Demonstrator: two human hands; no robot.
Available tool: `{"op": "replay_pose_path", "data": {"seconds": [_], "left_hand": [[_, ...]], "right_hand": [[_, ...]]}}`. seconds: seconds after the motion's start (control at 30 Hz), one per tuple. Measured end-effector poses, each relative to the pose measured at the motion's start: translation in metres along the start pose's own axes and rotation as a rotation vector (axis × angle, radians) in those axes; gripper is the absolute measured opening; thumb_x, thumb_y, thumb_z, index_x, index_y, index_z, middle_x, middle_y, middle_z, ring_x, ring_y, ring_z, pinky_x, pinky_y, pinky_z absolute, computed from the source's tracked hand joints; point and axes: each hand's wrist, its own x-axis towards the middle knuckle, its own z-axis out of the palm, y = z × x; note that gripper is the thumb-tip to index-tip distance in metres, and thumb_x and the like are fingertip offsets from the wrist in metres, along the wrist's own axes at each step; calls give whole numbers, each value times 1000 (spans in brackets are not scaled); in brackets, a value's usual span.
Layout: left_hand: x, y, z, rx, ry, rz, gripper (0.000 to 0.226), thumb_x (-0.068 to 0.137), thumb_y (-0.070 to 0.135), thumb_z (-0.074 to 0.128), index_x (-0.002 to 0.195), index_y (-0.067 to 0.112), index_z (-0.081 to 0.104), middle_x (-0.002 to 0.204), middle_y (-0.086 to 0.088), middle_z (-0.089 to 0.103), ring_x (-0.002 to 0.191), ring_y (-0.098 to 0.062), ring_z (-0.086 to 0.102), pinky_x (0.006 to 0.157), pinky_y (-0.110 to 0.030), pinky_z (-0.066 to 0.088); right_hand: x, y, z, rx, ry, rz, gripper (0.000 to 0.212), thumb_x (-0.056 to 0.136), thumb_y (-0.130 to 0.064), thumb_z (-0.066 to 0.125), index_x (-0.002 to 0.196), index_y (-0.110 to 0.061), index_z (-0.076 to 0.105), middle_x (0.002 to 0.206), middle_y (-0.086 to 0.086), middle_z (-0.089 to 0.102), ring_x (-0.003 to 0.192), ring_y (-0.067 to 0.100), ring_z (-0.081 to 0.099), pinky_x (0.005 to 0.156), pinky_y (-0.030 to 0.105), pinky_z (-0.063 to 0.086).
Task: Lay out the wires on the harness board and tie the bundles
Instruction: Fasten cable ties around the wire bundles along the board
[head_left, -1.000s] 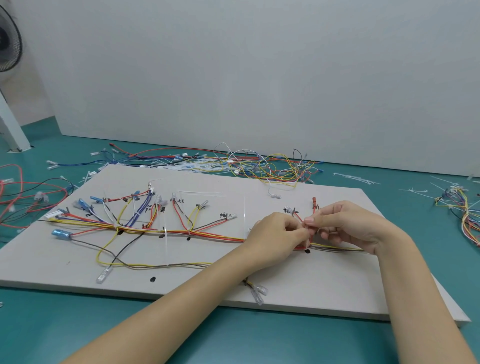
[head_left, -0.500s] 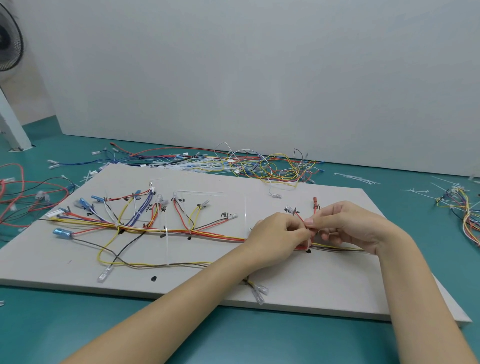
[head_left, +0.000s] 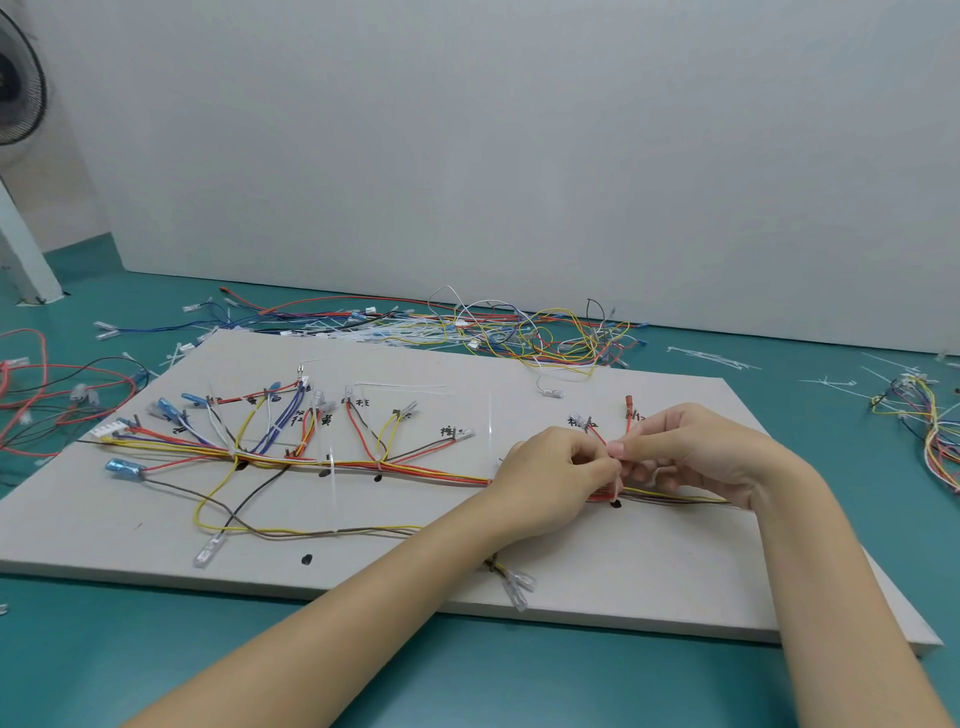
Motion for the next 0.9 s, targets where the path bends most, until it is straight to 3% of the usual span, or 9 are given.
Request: {"op": "replay_pose_path", "data": {"seconds": [0.13,0.3,0.47,0.67,0.8,0.9], "left_hand": [[0,-1,0,6,13,0,35,93,25,57,58,27,61,49,21,52,60,-8,44,68,-30,33],[0,-1,1,-4,23,5,32,93,26,58,61,25,62,49,15,50,59,-9,42,66,-31,31],[3,-4,-1,-41,71,16,23,89,27,66,69,20,59,58,10,51,58,-7,45,61,-28,36],[6,-5,0,-192,99,7,16,89,23,69,85,7,72,89,-5,73,78,-16,63,77,-35,50],[5,-5,-2,-225,103,-4,12,88,19,70,80,11,75,67,5,65,63,-5,54,63,-21,41],[5,-2,-3,-243,94,-22,11,87,18,71,78,13,76,67,-1,65,63,-8,53,65,-25,40]], "right_hand": [[1,1,-1,8,0,-2,15,79,-14,73,65,-9,74,58,5,64,51,9,53,45,17,37],[1,-1,1,-5,20,-40,16,70,-20,77,72,-4,75,63,9,67,51,9,55,45,17,38],[3,-2,5,-69,55,-154,23,73,-27,74,69,-5,72,60,8,67,51,9,58,45,17,38],[3,0,5,-141,62,-186,23,90,-15,64,72,-2,69,61,6,66,54,10,59,46,18,39],[2,-2,8,-150,78,-189,24,92,-14,62,71,-3,66,59,6,65,53,9,59,45,18,39],[3,-4,10,-142,84,-199,23,92,-12,61,74,1,64,57,4,63,51,9,57,45,18,43]]}}
